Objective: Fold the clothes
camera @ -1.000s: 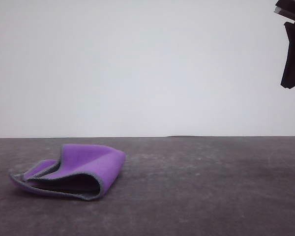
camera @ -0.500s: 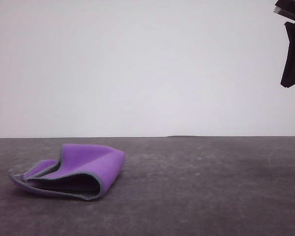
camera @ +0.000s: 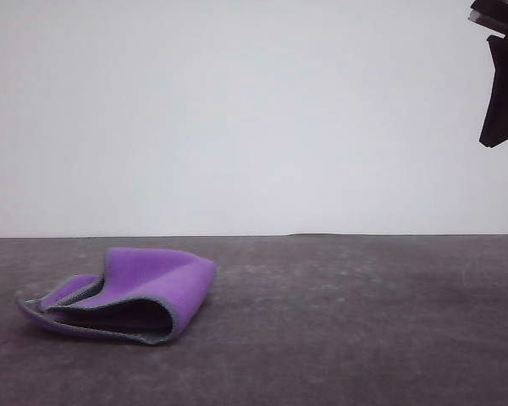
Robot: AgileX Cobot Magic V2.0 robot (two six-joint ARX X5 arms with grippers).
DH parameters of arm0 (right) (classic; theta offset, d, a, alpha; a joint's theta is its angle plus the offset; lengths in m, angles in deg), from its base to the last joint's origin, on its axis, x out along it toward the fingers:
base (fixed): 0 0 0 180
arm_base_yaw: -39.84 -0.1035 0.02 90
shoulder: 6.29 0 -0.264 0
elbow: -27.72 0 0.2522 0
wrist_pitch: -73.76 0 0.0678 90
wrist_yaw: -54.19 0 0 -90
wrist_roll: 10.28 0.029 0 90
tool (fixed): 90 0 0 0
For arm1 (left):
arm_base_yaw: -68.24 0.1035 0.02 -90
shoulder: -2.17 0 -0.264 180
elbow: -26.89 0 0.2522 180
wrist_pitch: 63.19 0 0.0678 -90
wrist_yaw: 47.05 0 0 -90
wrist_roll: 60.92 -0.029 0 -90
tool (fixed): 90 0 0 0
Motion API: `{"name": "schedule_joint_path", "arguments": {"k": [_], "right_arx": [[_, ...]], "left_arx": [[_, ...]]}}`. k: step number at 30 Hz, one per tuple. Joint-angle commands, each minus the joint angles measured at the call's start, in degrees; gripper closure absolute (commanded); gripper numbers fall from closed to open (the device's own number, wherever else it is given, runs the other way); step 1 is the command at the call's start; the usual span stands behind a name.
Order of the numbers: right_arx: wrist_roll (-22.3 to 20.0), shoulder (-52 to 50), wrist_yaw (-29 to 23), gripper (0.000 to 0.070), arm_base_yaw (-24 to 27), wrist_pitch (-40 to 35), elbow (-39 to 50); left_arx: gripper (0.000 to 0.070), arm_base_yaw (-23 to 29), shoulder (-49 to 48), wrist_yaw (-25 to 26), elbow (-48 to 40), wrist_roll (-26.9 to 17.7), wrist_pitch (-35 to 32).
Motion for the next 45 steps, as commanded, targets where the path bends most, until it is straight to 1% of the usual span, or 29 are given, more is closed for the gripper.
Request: {"name": "schedule_joint_path", "arguments": {"k": [1,4,7,9,15,17,19,23,29,45], "right_arx": [[-0.3,0.5,-0.2,0.0693,-0.2,-0.6,-0.5],[-0.3,0.5,-0.2,0.0692,-0.2,-0.6,-0.5],[-0.3,0.5,-0.2,0.0692,-0.2,-0.6,-0.5],[-0.3,0.5,-0.2,0.0692,-0.2,-0.6,-0.5],[-0.3,0.5,-0.2,0.0692,-0.2,-0.6,-0.5],[-0.3,0.5,-0.2,0.0692,-0.2,-0.6,-0.5],[-0.3,0.5,-0.2,0.0692,-0.2,-0.6,-0.5],[-0.3,0.5,-0.2,0.0692,-0.2,-0.6,-0.5],[-0.3,0.5,-0.2,0.0692,-0.2,-0.6,-0.5],[-0.3,0.5,-0.2,0.0693,-0.2,-0.6,-0.5]], "left_arx": [[0.0684,0.4,-1.9,-1.6,-0.3,1.9,-2.3],[0.0685,1.3,-7.0,-3.6,-5.1,4.9,-9.8],[0.0684,2.5,-14.1,-3.7,-13.7,5.7,-19.6],[0.0684,2.9,-19.2,-4.1,-20.0,6.1,-24.8],[0.0684,3.7,-36.7,-9.6,-39.0,10.2,-36.0],[0.0684,3.9,-41.5,-10.5,-44.8,11.5,-39.3],[0.0684,3.9,-46.1,-10.7,-49.5,11.8,-41.6],[0.0684,3.9,-52.6,-10.9,-55.4,11.8,-42.6],[0.0684,3.9,-58.1,-14.3,-59.6,11.8,-42.1],[0.0684,4.1,-58.4,-15.1,-60.4,11.7,-41.4]]}}
